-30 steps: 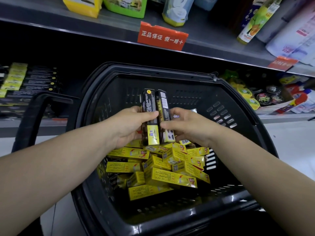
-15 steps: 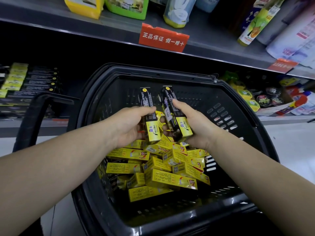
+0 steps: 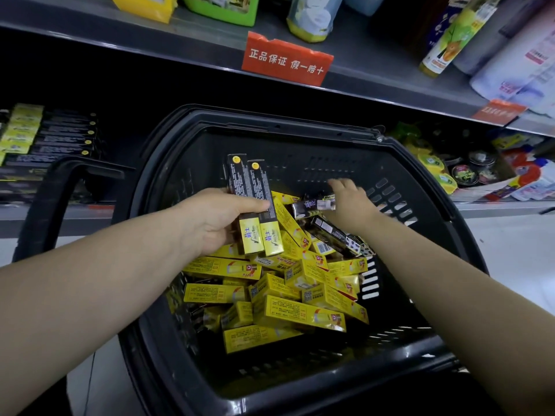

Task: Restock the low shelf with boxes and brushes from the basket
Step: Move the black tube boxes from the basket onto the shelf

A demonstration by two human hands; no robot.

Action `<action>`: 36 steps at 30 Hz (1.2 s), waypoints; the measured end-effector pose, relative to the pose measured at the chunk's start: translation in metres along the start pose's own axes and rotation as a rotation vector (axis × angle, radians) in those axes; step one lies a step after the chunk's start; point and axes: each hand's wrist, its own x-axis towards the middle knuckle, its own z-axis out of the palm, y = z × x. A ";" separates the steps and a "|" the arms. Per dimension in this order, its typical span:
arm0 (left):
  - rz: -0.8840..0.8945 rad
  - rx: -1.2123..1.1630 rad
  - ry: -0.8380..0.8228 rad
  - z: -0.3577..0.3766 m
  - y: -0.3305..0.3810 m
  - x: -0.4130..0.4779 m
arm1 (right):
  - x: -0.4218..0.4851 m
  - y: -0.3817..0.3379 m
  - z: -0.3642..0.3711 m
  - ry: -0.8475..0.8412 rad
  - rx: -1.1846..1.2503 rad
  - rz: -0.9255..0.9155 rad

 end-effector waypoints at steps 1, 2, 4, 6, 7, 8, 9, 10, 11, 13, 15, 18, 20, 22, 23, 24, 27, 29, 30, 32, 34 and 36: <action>-0.003 0.002 -0.004 0.000 0.000 0.000 | 0.005 0.009 0.013 -0.030 -0.101 0.004; -0.007 0.009 -0.008 0.000 0.000 0.000 | 0.008 0.014 0.024 -0.029 -0.192 -0.008; -0.020 0.026 -0.018 0.001 0.000 0.000 | 0.013 0.021 0.037 0.017 -0.364 -0.039; -0.027 0.031 -0.024 0.002 0.000 0.001 | 0.016 0.018 0.035 0.078 -0.506 -0.046; -0.028 0.030 -0.024 0.002 0.000 0.001 | 0.017 0.015 0.033 0.113 -0.559 -0.066; -0.031 0.029 -0.022 0.002 0.000 0.001 | 0.018 0.013 0.031 0.154 -0.604 -0.102; -0.032 0.028 -0.018 0.001 0.000 0.002 | 0.018 0.011 0.028 0.196 -0.624 -0.140; -0.032 0.023 -0.014 0.001 0.000 0.002 | 0.016 0.010 0.024 0.232 -0.611 -0.167; -0.032 0.017 -0.013 0.001 0.000 0.003 | 0.013 0.011 0.018 0.266 -0.564 -0.182; -0.026 0.005 -0.003 0.000 -0.001 0.004 | 0.007 0.019 0.005 0.325 -0.360 -0.214; -0.009 -0.009 0.028 -0.001 -0.001 0.005 | -0.003 0.027 -0.006 0.365 -0.068 -0.267; 0.051 -0.003 0.081 -0.002 -0.001 0.008 | -0.022 0.026 -0.019 0.406 0.246 -0.346; 0.084 0.016 0.107 -0.004 -0.002 0.009 | -0.028 0.017 -0.027 0.419 0.246 -0.430; 0.081 0.015 0.113 -0.003 -0.003 0.010 | -0.032 0.005 -0.032 0.420 0.207 -0.518; 0.071 0.010 0.113 -0.002 -0.003 0.010 | -0.034 -0.001 -0.034 0.411 0.207 -0.535; 0.061 0.000 0.115 -0.002 -0.003 0.009 | -0.036 -0.007 -0.036 0.385 0.220 -0.517; 0.056 -0.089 0.122 -0.002 0.000 0.009 | -0.039 -0.023 -0.033 0.245 0.229 -0.359; 0.055 -0.161 0.114 -0.002 0.002 0.007 | -0.041 -0.032 -0.032 0.186 0.293 -0.271; 0.057 -0.185 0.108 -0.002 0.002 0.006 | -0.041 -0.036 -0.031 0.130 0.397 -0.221; 0.058 -0.214 0.091 -0.001 0.003 0.005 | -0.046 -0.048 -0.029 -0.067 0.677 -0.146; 0.056 -0.220 0.061 0.001 0.003 0.004 | -0.051 -0.058 -0.022 -0.254 0.838 -0.144; 0.061 -0.215 0.037 0.001 0.004 0.004 | -0.051 -0.063 -0.012 -0.352 0.955 -0.110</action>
